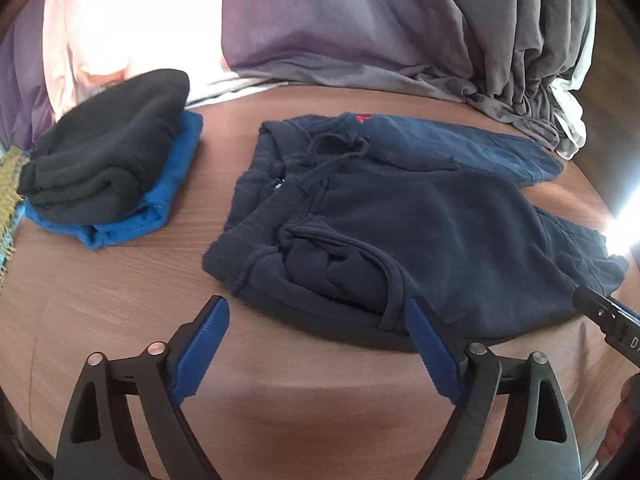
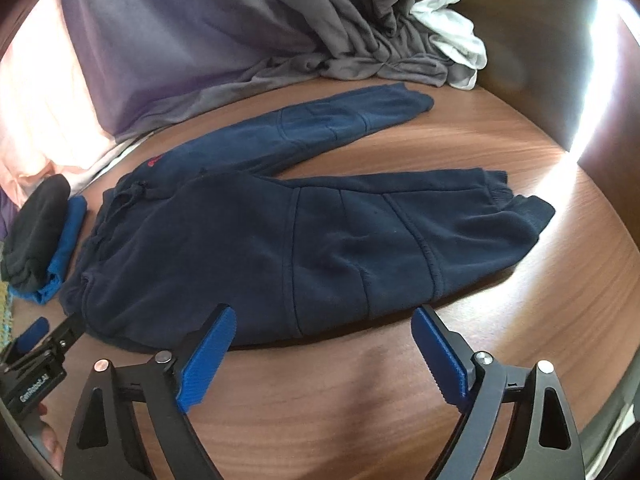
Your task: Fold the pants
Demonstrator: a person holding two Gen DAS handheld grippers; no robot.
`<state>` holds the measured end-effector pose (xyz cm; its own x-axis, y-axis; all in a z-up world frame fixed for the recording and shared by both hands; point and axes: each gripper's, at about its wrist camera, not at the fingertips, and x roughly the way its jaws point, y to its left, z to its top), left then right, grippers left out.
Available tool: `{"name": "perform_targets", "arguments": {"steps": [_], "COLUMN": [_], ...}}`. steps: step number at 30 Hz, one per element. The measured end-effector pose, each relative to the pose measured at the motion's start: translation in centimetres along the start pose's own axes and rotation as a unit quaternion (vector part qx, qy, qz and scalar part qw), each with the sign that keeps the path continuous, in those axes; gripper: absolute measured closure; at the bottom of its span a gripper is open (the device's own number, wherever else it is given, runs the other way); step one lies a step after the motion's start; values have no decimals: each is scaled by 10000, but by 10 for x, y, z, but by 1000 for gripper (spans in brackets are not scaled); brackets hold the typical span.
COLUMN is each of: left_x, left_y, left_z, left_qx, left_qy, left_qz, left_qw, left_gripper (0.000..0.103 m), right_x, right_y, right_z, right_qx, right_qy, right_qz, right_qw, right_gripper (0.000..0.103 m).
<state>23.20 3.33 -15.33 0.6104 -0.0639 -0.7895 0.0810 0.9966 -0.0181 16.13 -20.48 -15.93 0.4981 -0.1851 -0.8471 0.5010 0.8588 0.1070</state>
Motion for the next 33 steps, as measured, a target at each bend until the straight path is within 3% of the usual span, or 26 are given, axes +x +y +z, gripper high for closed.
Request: {"name": "perform_targets", "arguments": {"steps": [7,10,12,18,19,20,21,23,33], "left_x": [17,21,23,20,18,16,15,14,17], "left_y": [0,-1,-2,-9,-10,-11,-11,-11,-6], "left_z": [3,5,5,4,4,5,5,5,-4], "left_qx": [-76,-55,-41,79,109,152,169,247,262], "left_qy": [170,233,265,234,205,161,138,146,405], "left_qz": [-82,-157,-248,-365,-337,-279,-241,-37,15], "left_qw": [9998,9996,9993,9990,9992,9994,9995,9996,9988], "left_gripper": [17,26,37,62,65,69,77,86,87], "right_x": [11,16,19,24,24,23,23,21,8], "right_y": [-2,-3,-5,-13,-14,-15,-15,-18,-17], "right_z": [4,5,6,9,9,10,10,10,-3], "right_qx": [46,96,174,416,416,407,360,344,71], "right_qy": [105,146,169,205,201,184,161,164,306], "right_qz": [-5,-43,-52,-61,-51,-53,-135,-89,-317], "right_qw": [9999,9998,9997,9989,9989,9990,9991,9992,9990], "right_gripper": [19,22,26,53,61,80,85,87,88]}}
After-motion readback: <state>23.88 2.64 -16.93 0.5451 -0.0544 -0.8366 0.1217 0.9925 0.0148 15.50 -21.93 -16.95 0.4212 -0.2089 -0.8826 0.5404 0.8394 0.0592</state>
